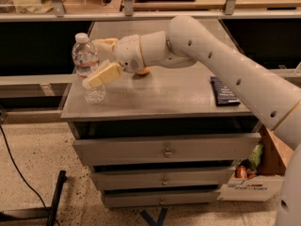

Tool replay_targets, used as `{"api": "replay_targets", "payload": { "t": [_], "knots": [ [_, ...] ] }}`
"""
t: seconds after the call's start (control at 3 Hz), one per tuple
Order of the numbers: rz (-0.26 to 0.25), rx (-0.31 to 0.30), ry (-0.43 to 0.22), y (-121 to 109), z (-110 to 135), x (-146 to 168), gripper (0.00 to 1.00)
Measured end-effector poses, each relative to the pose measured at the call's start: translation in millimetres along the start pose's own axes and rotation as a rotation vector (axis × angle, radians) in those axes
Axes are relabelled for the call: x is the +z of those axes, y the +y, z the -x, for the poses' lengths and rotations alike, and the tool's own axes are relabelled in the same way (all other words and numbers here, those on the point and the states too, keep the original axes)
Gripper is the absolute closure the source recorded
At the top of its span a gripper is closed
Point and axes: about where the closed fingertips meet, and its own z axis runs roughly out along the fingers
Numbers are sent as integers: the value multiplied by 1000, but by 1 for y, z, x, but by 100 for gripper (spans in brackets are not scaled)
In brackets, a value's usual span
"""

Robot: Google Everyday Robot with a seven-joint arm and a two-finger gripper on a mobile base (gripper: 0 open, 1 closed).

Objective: Knock water bottle over

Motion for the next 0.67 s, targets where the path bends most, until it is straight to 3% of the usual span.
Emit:
{"api": "replay_targets", "payload": {
  "t": [0.67],
  "knots": [
    [16, 0, -10, 4, 3, 8, 64]
  ]
}}
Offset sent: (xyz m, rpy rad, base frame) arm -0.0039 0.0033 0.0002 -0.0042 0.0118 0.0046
